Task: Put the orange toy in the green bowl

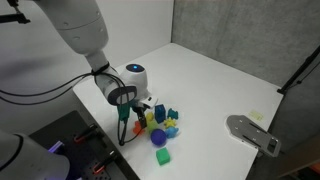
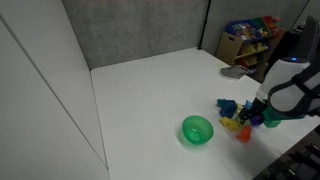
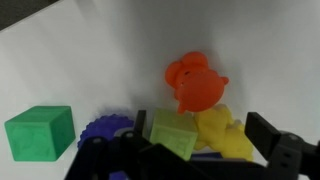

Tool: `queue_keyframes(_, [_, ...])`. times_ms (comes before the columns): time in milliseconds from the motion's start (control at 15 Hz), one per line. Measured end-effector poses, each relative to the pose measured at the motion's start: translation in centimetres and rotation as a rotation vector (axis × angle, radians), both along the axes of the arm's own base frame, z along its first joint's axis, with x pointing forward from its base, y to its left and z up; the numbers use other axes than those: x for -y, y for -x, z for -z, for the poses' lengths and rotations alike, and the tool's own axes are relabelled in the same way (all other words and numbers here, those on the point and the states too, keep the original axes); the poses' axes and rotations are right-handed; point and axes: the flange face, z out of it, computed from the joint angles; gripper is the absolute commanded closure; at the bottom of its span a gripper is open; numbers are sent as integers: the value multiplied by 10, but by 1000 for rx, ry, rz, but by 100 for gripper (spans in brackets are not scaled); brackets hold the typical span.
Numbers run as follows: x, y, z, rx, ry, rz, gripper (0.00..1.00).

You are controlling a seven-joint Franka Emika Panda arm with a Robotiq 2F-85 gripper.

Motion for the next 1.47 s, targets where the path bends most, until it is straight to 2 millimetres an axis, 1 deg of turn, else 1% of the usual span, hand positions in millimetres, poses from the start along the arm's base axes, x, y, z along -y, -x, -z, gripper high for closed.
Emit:
queue_keyframes(200, [-11,1,22,-20,17,37,0])
queue_keyframes(267, [-16,2,27,-28,21,44,25])
queue_keyframes(333, [-22,4,32,-36,24,51,26])
queue_keyframes(467, [-31,6,39,-45,28,57,42])
queue_keyframes(533, [-35,6,40,-46,28,59,51])
queue_keyframes(600, [-38,6,40,-44,28,60,58])
queue_keyframes(667, [-40,5,39,-41,27,61,67])
queue_keyframes(733, [-42,3,36,-35,26,60,73])
queue_keyframes(800, [-43,1,32,-26,25,56,75])
queue_keyframes(1000, [-53,-7,15,10,19,37,98])
queue_keyframes(1133, [-67,-13,-3,30,9,11,100])
queue_keyframes(1267, [-86,-20,-25,51,1,-16,99])
queue_keyframes(1333, [-95,-23,-37,62,-2,-29,94])
queue_keyframes(1400, [-105,-25,-48,71,-3,-42,73])
queue_keyframes(1467, [-113,-27,-59,79,-6,-51,68])
